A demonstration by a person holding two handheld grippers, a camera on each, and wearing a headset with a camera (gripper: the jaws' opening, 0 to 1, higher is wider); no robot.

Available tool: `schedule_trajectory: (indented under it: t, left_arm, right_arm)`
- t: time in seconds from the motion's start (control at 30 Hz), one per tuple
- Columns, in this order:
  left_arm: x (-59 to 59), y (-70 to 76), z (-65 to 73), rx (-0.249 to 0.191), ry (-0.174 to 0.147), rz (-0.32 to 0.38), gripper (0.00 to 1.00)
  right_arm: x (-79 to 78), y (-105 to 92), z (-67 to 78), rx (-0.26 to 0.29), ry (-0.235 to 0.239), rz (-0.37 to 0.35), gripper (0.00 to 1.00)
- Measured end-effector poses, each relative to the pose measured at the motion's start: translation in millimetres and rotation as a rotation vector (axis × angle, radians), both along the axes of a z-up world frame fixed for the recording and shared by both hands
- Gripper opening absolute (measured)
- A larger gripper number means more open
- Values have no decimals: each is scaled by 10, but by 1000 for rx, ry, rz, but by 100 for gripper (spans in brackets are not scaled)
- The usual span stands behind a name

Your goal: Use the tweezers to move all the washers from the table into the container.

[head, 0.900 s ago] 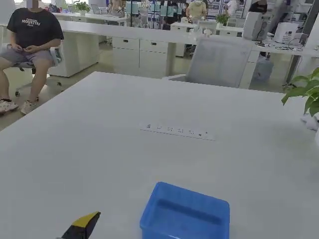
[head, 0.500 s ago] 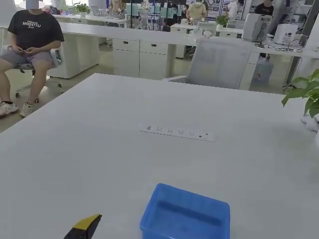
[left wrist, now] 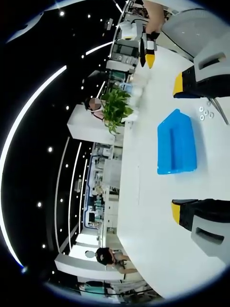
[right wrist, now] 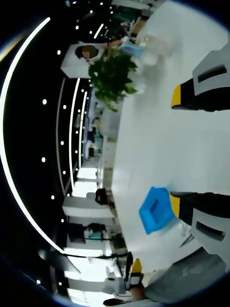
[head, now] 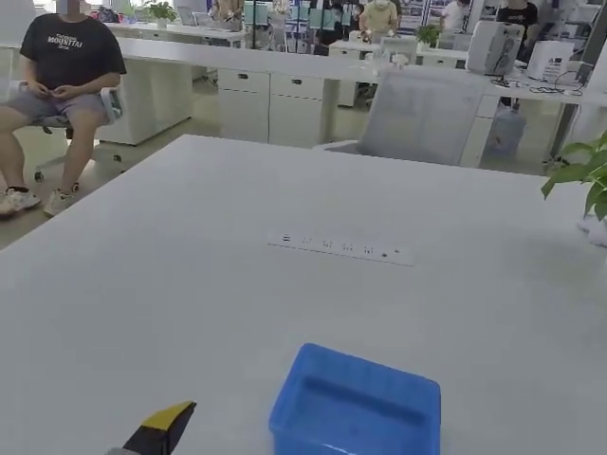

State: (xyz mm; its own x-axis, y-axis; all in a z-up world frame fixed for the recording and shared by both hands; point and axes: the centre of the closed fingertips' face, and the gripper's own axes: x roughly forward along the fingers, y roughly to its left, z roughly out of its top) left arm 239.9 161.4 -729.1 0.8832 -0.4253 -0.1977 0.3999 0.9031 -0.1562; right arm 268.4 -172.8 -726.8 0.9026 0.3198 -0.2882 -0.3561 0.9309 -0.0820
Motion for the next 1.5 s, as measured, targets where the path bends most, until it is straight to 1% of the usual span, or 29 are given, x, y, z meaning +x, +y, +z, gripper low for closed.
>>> schedule_trajectory:
  t: [0.97, 1.37, 1.5]
  left_arm:
    - [-15, -46, -31, 11, 21, -16, 87]
    - [-16, -47, -39, 17, 21, -22, 87]
    - [-17, -65, -41, 9, 28, -32, 87]
  right_arm:
    - [-7, 4, 7, -7, 1, -12, 67]
    - [-11, 33, 9, -11, 4, -9, 67]
    - [-3, 22, 5, -10, 7, -9, 67]
